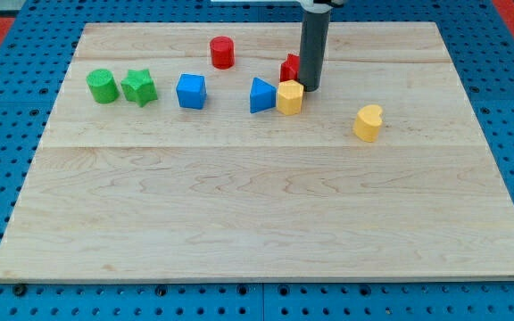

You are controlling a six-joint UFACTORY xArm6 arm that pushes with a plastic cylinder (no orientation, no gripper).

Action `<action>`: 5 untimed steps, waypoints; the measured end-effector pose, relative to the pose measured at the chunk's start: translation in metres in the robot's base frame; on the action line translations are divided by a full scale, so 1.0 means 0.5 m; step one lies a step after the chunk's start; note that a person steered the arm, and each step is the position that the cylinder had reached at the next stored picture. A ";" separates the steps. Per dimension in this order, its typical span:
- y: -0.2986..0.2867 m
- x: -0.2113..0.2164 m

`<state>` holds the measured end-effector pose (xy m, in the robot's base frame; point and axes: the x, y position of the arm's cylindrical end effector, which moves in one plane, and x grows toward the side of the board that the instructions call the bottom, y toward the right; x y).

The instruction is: Push the yellow hexagon below the red star

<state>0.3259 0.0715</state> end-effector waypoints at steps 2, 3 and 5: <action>0.055 -0.023; 0.087 0.147; -0.061 0.076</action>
<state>0.3641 0.0409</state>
